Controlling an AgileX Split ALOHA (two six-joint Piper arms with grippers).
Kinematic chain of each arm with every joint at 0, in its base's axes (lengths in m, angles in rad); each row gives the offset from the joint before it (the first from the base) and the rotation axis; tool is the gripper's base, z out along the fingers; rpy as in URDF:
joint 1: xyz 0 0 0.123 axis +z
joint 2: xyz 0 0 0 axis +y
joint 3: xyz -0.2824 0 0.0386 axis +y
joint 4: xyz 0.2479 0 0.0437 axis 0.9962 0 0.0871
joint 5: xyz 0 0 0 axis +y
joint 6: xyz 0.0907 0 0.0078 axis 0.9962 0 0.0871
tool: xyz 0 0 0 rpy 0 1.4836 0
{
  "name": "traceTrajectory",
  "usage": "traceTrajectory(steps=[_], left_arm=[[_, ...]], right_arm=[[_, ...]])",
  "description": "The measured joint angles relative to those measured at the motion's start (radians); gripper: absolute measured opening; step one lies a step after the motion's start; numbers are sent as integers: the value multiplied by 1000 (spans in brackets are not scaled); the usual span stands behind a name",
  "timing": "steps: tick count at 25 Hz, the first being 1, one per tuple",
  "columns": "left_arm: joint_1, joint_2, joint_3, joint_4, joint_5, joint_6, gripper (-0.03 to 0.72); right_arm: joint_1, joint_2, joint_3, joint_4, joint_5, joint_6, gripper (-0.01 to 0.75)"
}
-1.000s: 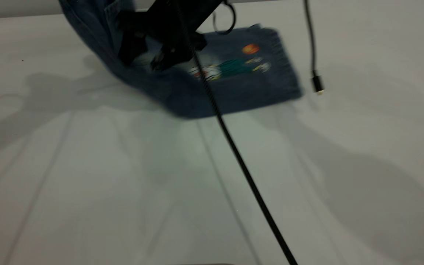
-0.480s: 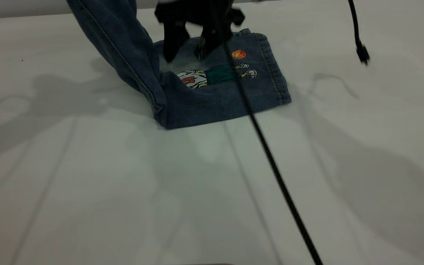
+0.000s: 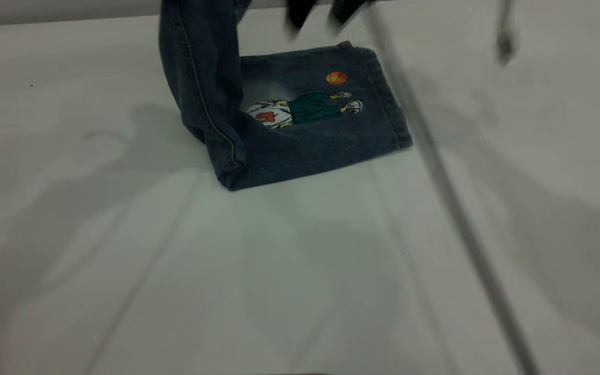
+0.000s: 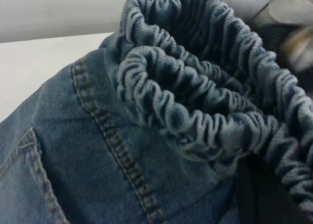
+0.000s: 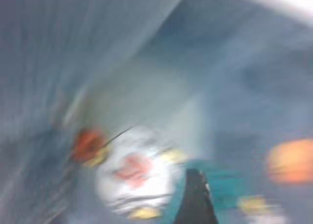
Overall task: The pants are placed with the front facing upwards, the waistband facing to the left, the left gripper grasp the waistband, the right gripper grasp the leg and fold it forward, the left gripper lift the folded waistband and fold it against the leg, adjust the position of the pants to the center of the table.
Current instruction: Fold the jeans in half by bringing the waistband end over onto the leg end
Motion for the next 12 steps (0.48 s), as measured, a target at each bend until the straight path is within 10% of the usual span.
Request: traceTrajectory(steps=[12], left_arm=[[-181, 157, -15, -79, -208, 5, 102]], right_arm=[[-174, -87, -317, -30, 151, 48, 462]])
